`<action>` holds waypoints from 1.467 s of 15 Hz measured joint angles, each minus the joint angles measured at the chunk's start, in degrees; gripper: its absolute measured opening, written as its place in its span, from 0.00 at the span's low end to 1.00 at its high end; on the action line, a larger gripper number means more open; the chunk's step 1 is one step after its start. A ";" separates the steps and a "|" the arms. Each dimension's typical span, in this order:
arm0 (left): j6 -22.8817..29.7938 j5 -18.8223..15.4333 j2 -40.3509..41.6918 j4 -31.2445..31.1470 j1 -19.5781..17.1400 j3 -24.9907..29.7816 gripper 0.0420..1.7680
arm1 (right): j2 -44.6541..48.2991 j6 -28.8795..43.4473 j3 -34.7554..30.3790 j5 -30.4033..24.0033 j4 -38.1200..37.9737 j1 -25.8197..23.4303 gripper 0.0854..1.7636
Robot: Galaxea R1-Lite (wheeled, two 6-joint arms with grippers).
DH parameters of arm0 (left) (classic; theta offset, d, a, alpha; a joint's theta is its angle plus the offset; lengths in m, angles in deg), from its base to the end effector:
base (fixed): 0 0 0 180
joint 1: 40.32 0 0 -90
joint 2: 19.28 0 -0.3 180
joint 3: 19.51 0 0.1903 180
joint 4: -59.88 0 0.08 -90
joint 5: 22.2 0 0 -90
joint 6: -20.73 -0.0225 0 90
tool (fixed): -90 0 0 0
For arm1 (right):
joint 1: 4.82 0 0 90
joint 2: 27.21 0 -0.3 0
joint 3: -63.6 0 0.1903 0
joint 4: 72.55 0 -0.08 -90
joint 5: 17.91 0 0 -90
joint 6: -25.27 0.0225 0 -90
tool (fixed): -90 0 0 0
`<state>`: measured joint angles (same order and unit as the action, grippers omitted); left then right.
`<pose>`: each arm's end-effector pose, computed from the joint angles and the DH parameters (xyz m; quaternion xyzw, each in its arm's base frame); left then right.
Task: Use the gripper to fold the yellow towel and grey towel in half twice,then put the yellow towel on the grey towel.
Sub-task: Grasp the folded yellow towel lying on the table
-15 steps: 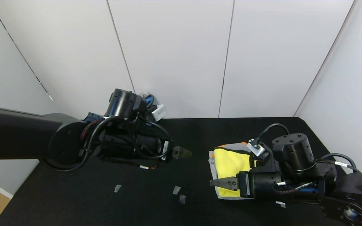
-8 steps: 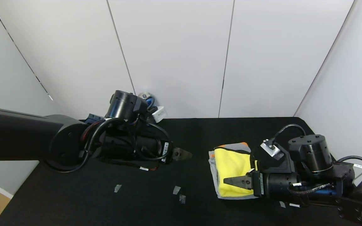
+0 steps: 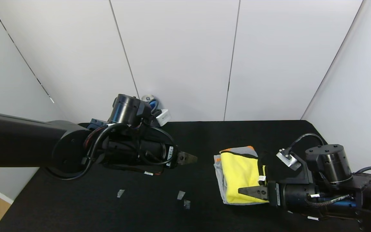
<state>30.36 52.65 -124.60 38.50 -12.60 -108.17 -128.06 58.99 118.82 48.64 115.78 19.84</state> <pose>0.2997 -0.1641 0.1721 -0.0383 0.3518 -0.3171 0.8799 0.2413 0.1206 0.0976 0.2477 0.4180 0.2769 0.8290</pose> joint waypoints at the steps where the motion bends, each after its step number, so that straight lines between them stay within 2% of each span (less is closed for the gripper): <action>1: 0.00 0.02 -0.06 0.00 0.02 0.09 0.97 | 0.16 0.02 -0.44 0.09 0.05 -0.39 0.96; 4: 0.02 0.02 -0.17 0.01 0.04 0.09 0.97 | 0.61 0.05 -2.06 0.11 0.95 -1.54 0.96; 10: 0.05 0.02 -0.30 0.01 0.13 0.20 0.97 | -1.18 0.57 -8.70 -0.27 12.70 -1.87 0.96; 15: 0.02 0.02 -0.41 0.35 0.13 0.50 0.97 | -1.40 0.74 -10.72 -0.33 13.28 -1.82 0.96; 22: 0.02 0.02 0.11 0.33 0.09 0.61 0.97 | 5.23 0.96 -11.33 -0.52 12.73 -1.46 0.96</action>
<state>30.38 52.68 -124.49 38.83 -12.52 -107.56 -122.83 59.95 107.49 48.11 128.50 18.38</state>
